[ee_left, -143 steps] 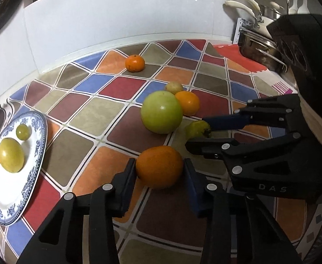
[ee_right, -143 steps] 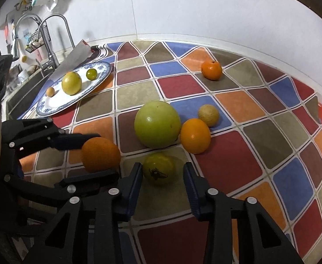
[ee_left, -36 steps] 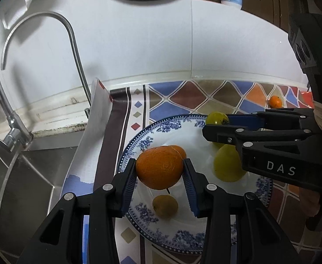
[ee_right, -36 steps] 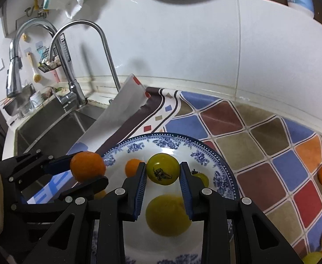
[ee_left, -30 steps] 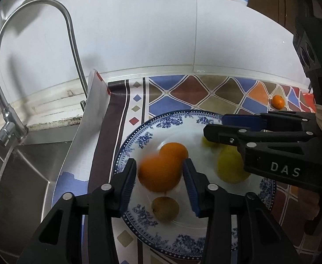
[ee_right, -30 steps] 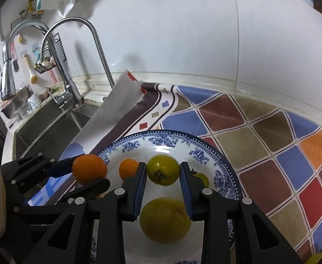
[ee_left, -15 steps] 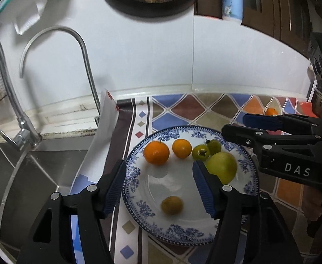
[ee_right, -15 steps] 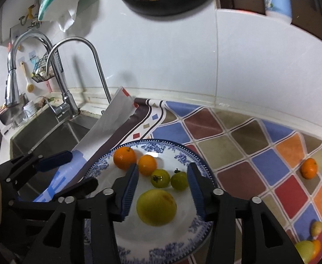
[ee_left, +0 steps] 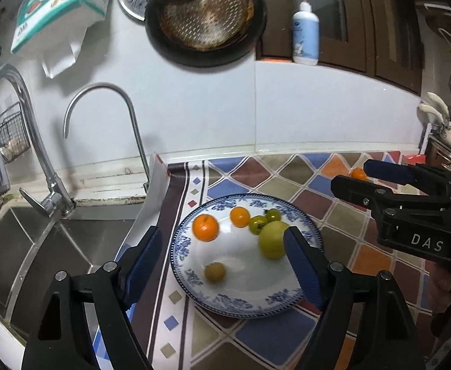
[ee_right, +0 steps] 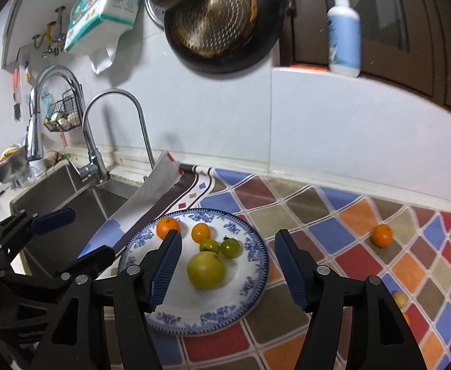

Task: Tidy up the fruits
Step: 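Move both tools back toward the remaining fruits on the cloth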

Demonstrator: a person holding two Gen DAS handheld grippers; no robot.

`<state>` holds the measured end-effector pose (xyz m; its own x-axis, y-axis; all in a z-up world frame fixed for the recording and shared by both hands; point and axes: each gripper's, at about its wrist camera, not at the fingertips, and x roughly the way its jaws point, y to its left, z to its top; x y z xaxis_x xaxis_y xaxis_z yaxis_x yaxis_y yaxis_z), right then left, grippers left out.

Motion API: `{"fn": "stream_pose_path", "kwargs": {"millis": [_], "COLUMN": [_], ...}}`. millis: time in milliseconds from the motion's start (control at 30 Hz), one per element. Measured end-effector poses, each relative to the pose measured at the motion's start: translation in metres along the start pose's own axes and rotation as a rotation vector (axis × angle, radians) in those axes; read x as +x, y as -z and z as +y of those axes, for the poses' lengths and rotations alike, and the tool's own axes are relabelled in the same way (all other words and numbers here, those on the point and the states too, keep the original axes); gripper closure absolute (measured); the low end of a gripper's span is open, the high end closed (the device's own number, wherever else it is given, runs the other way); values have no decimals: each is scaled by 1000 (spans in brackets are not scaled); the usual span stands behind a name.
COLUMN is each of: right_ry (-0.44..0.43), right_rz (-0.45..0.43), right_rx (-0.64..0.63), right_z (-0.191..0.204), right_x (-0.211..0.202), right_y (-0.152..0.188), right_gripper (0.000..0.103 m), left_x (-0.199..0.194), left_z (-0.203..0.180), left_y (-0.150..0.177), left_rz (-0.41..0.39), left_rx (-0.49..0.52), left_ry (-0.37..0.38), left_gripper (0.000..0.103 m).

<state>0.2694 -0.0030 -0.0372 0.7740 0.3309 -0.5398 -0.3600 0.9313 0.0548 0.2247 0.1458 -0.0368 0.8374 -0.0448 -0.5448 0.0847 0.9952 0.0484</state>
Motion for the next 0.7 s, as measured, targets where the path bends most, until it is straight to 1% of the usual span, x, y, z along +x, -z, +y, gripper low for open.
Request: {"fn": "stream_pose_path", "kwargs": {"millis": [100,267,533,700], "right_ry": [22,64,133,164], "right_rz": [-27,-64,-80,-84], "right_rx": [-7,-2,9,21], "right_z": [-3,-12,-37,-56], "right_x": [-19,-49,-85,-104], "right_y": [3,9,23,31], "right_gripper": [39,36,36,36], "left_x": [-13,-29,-43,-51], "left_z": [-12,-30,-66,-90], "left_y": [-1,-3,-8,-13], "left_rz": [-22,-60,-99,-128], "left_rx": [16,32,63,70], "left_ry": [2,4,50,61], "left_gripper": [20,17,15,15]}}
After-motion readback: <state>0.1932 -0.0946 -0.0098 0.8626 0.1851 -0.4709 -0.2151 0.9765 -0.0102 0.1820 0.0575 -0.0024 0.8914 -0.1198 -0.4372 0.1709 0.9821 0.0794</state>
